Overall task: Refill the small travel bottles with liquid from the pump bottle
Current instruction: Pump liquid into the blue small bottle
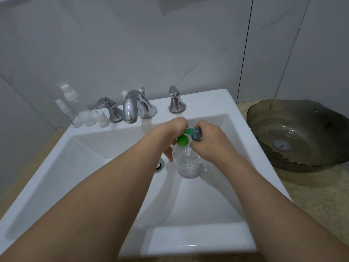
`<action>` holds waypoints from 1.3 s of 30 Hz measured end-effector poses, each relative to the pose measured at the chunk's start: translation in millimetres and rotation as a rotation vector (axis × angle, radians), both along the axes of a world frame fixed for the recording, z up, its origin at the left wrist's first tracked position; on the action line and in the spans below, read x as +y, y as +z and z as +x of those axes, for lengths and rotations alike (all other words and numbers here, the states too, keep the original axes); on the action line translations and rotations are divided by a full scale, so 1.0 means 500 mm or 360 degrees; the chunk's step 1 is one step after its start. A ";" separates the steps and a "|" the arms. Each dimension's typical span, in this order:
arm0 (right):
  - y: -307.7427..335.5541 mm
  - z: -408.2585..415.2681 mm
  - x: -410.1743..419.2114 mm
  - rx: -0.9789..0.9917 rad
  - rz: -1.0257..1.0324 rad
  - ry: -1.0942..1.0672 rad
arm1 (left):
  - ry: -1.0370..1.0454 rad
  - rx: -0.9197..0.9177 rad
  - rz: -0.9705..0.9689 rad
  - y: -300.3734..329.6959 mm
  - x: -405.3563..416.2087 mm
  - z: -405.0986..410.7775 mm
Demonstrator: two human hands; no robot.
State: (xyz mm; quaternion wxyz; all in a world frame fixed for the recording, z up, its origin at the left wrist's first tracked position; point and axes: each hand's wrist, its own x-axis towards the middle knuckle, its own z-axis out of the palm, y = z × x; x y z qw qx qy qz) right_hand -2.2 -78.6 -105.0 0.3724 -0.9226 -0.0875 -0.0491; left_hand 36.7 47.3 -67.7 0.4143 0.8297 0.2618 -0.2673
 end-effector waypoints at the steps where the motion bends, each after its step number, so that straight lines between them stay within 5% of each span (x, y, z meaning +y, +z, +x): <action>1: 0.003 0.001 -0.001 -0.0032 0.0019 0.0005 | -0.0027 0.0053 -0.0067 0.005 0.004 0.006; 6: 0.006 0.000 -0.001 -0.0124 0.0060 0.0029 | -0.0090 0.0220 -0.0184 0.009 0.017 0.024; 28: -0.001 0.003 0.000 0.0047 -0.0037 0.0008 | -0.0077 -0.0067 0.0171 -0.013 -0.006 0.008; 39: 0.005 0.001 -0.002 -0.0149 0.0034 0.0030 | -0.0137 0.0261 -0.0242 -0.002 0.025 0.039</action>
